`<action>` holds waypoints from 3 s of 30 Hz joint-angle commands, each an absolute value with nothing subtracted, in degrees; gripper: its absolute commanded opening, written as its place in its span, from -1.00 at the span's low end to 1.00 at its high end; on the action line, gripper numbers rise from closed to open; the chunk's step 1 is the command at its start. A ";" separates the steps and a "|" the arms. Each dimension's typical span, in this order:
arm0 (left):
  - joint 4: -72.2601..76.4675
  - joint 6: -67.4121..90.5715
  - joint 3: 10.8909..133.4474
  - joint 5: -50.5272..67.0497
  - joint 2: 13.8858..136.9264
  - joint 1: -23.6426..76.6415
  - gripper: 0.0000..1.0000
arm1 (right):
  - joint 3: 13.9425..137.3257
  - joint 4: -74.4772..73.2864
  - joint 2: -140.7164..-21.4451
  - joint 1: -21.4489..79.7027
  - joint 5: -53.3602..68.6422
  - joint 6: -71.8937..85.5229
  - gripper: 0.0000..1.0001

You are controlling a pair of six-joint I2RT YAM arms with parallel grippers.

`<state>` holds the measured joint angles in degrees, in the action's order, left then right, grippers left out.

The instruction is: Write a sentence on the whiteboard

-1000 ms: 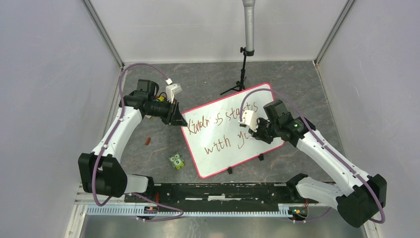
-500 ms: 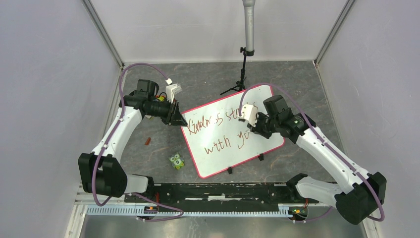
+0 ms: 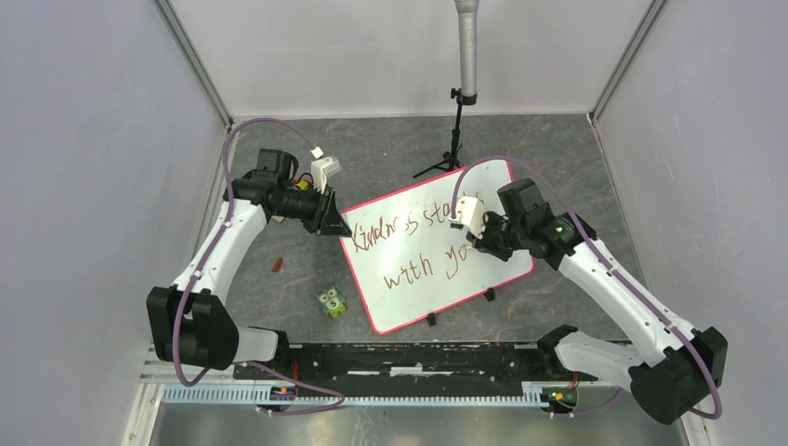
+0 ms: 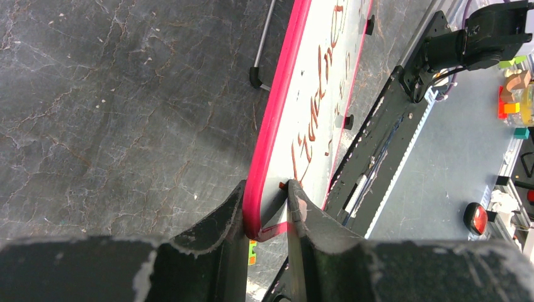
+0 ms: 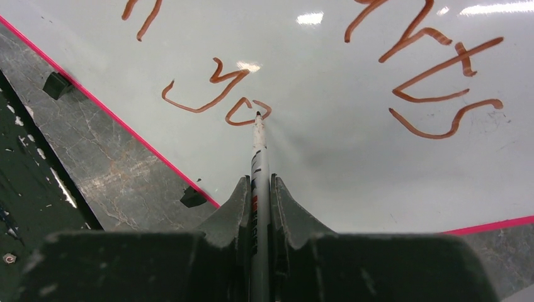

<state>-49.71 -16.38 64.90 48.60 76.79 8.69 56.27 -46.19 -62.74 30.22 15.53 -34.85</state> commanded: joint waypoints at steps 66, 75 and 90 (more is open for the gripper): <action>-48.67 -17.86 64.79 46.05 78.11 9.41 -0.95 | 55.24 -45.97 -62.29 26.08 10.45 -37.97 -1.00; -49.45 -18.26 65.37 46.00 78.29 9.42 -0.95 | 52.21 -46.82 -60.73 26.11 9.93 -38.27 -1.00; -49.39 -18.61 65.12 46.63 78.05 9.40 -0.95 | 59.52 -52.65 -60.44 26.10 12.14 -37.99 -1.00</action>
